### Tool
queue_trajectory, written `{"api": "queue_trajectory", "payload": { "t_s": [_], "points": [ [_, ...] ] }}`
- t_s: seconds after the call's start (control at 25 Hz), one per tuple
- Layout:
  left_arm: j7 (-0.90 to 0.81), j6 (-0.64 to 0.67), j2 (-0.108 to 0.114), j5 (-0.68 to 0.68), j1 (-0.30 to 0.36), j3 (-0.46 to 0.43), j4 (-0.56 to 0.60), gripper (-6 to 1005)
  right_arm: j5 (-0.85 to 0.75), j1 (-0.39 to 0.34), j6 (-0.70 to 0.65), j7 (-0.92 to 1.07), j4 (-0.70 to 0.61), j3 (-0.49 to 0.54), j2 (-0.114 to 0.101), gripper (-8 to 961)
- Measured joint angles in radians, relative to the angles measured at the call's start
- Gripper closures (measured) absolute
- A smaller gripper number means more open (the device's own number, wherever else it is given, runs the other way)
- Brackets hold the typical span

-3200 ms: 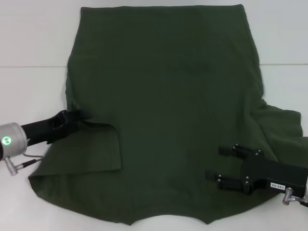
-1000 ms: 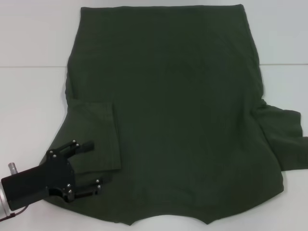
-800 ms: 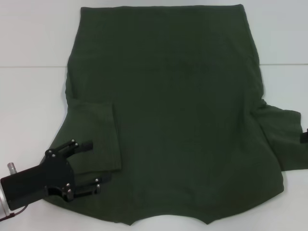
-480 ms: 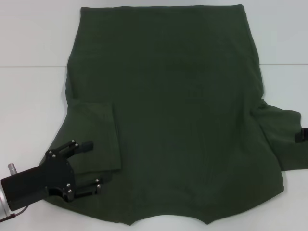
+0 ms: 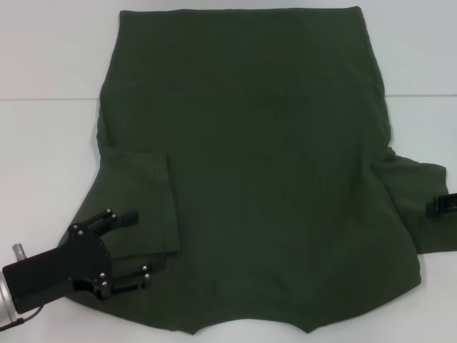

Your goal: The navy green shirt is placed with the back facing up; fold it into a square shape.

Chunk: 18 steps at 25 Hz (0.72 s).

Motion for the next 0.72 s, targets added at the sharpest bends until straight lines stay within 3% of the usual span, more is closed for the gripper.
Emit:
{"api": "queue_trajectory", "payload": {
  "t_s": [0.72],
  "points": [
    [0.000,-0.006,0.000,0.000,-0.001,0.000,-0.001,92,0.007,0.018,0.013,-0.010,0.001,0.004,0.018,86]
  ]
}}
